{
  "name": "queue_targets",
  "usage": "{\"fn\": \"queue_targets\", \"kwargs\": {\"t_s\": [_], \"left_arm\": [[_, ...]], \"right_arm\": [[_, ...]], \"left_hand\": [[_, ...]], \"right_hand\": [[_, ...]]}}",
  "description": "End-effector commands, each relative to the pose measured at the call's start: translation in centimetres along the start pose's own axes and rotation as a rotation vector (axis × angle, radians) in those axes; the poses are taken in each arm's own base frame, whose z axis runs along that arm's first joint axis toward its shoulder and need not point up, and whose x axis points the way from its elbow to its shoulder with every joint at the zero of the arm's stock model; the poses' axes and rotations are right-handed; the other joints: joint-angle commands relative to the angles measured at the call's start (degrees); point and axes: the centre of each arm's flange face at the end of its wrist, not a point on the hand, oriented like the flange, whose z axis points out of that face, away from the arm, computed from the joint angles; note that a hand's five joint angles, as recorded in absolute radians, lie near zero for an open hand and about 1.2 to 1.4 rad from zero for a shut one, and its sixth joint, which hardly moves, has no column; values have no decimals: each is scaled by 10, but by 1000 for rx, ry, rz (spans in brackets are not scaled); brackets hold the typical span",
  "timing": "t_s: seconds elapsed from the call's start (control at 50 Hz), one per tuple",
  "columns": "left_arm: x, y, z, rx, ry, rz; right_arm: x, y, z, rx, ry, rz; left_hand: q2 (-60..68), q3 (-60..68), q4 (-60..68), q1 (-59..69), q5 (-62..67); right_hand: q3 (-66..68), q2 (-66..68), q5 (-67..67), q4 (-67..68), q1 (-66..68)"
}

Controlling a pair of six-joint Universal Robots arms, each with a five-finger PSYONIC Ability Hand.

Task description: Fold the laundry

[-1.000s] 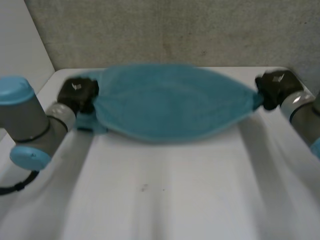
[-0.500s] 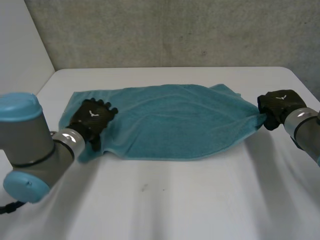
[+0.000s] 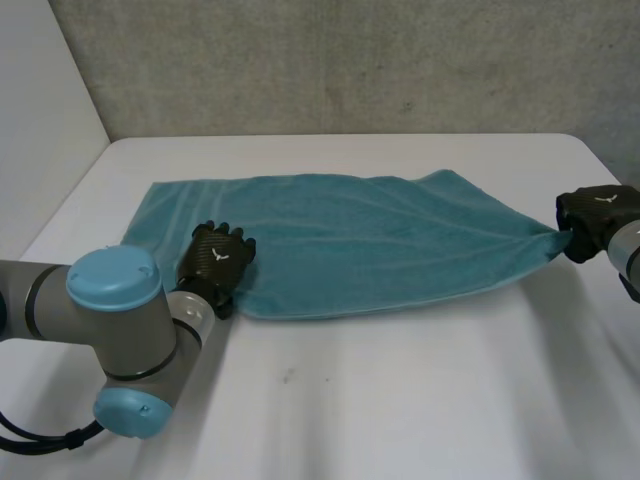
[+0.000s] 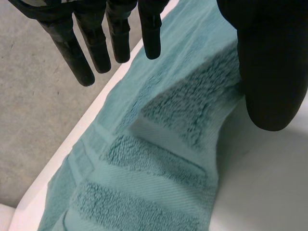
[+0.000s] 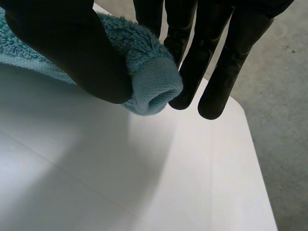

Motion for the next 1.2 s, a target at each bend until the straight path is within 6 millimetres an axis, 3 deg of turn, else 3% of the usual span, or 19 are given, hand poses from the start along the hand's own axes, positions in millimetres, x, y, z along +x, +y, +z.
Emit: {"fn": "queue_targets", "kwargs": {"t_s": [0.02, 0.2, 0.3, 0.34, 0.38, 0.4, 0.46, 0.48, 0.56, 0.64, 0.72, 0.8, 0.86, 0.96, 1.04, 1.1, 1.16, 1.2], "left_arm": [[1, 2, 0, -8, 3, 0], [-11, 10, -1, -44, -27, 2], [-34, 9, -7, -56, -77, 4], [-51, 6, -20, -73, -111, 14], [-55, 6, -23, -80, -117, 18], [-63, 3, -35, -97, -123, 44], [-69, -2, -45, -108, -126, 70], [-79, -10, -60, -126, -130, 112], [-96, -16, -83, -177, -129, 155], [-99, -14, -95, -237, -91, 162], [-96, -9, -99, -275, -40, 151], [-86, 6, -90, -325, 12, 147], [-81, 17, -80, -354, 38, 145], [-86, 25, -39, -321, 6, 158], [-97, 18, -15, -250, -59, 181], [-109, -2, 5, -166, -120, 223], [-109, -9, 7, -145, -124, 232], [-98, -19, 5, -114, -100, 245]], "right_arm": [[9, 2, 3, 0, 25, 5], [9, 1, 6, 28, 47, -35], [6, 7, 2, -8, 29, -122], [4, 9, -4, -36, 15, -184], [4, 9, -7, -43, 11, -208], [7, 2, -17, -47, 11, -265], [9, -7, -29, -51, 9, -317], [10, -10, -39, -64, 1, -348], [10, -13, -66, -139, -56, -444], [10, -4, -89, -247, -138, -520], [8, 2, -92, -265, -155, -542], [6, 6, -88, -251, -145, -544], [2, 19, -74, -253, -150, -546], [1, 33, -42, -251, -128, -550], [9, 19, -22, -195, -44, -524], [5, 0, -13, -135, -6, -455], [0, -14, -12, -90, 1, -401], [-5, -22, -15, -50, -7, -316]], "left_hand": [[137, 137, 135, 134, 133], [604, 605, 603, 601, 601], [618, 619, 617, 615, 614], [618, 619, 617, 615, 614], [618, 619, 617, 615, 614], [618, 619, 617, 615, 614], [618, 619, 617, 615, 614], [618, 619, 617, 615, 614], [618, 619, 617, 615, 614], [618, 619, 617, 615, 614], [618, 619, 617, 615, 614], [618, 619, 617, 615, 614], [618, 619, 617, 615, 614], [618, 619, 617, 615, 614], [618, 619, 617, 615, 614], [618, 619, 617, 615, 614], [618, 619, 617, 615, 614], [618, 619, 617, 615, 614]], "right_hand": [[120, 134, 133, 117, 251], [120, 134, 133, 117, 251], [120, 134, 133, 117, 251], [120, 134, 133, 117, 251], [120, 134, 133, 117, 251], [120, 134, 133, 117, 251], [120, 134, 133, 117, 251], [120, 134, 133, 117, 251], [120, 134, 133, 117, 251], [120, 134, 133, 117, 251], [120, 134, 133, 117, 251], [120, 134, 133, 117, 251], [120, 134, 133, 117, 251], [120, 134, 133, 117, 251], [120, 134, 133, 117, 251], [120, 134, 133, 117, 251], [120, 134, 133, 117, 251], [-61, -47, -48, -64, 69]]}}
